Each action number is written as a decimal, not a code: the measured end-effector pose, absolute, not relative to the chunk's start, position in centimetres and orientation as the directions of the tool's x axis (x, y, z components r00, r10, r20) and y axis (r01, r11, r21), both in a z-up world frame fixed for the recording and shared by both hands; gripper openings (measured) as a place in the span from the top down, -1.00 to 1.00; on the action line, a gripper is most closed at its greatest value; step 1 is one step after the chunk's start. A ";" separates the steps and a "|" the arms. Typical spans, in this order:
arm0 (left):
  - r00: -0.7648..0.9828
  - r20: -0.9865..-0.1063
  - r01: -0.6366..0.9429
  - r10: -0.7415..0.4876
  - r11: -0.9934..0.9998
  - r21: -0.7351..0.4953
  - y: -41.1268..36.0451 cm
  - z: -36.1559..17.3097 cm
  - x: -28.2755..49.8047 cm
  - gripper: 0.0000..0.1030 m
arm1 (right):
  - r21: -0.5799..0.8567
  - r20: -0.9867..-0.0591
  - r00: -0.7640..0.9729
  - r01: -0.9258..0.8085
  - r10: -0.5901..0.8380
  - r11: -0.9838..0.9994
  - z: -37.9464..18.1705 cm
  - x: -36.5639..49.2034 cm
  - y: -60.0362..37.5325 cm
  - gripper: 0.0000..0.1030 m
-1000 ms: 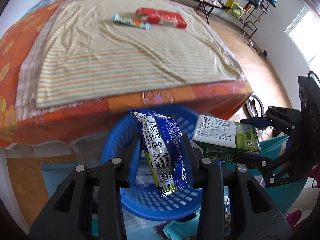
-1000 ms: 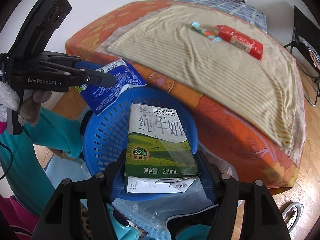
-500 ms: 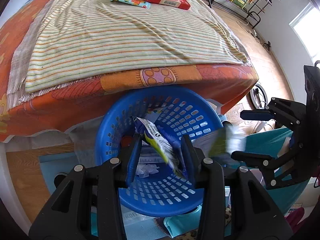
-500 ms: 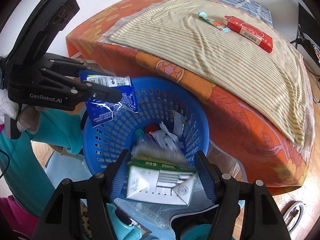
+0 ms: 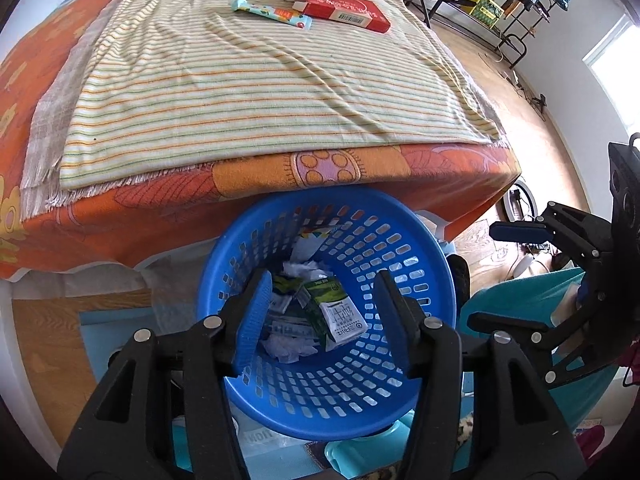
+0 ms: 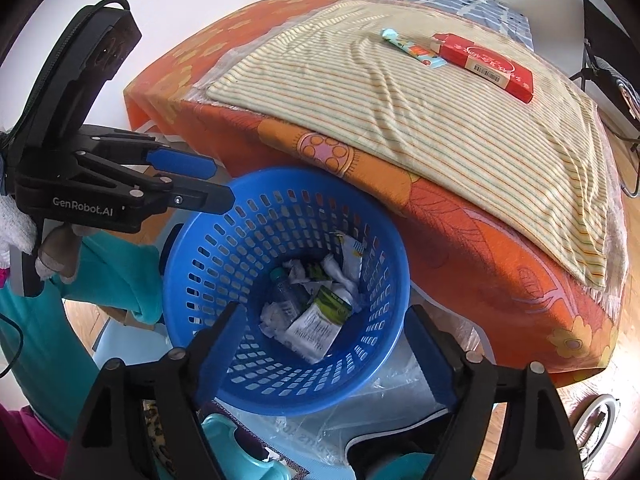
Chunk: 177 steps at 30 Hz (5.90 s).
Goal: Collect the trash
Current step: 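Move the left gripper to the light-blue fruit tube while the right gripper moves to the red box, then grasp the light-blue tube with the left gripper while the right gripper grasps the red box, then carry the tube over the basket with the left gripper while the right gripper carries the red box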
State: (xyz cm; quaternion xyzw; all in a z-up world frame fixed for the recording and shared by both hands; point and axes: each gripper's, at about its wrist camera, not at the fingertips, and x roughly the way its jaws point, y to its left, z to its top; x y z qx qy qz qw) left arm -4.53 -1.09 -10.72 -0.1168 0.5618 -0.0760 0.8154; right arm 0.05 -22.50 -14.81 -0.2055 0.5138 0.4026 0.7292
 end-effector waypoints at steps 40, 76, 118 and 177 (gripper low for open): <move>0.451 -0.865 -0.029 -0.220 0.965 -0.261 -0.4 -6.4 3.6 -0.15 | 0.023 -0.837 0.407 -0.641 0.365 0.767 -8.4 10.0 -23.6 -0.79; 0.452 -0.847 -0.123 -0.281 0.921 -0.371 4.5 -10.8 19.8 -0.05 | 0.343 -0.765 0.338 -0.507 0.549 0.791 -11.6 38.0 -17.3 -0.76; 0.530 -0.822 -0.190 -0.206 0.916 -0.353 6.3 -12.2 26.6 0.65 | -0.264 -0.833 0.492 -0.756 0.252 0.599 -16.0 29.8 -14.0 -0.49; 0.623 -0.761 -0.005 -0.180 0.972 -0.233 1.0 -1.4 10.5 0.92 | 0.169 -0.765 0.339 -0.714 0.548 0.679 -3.4 16.6 -24.3 0.60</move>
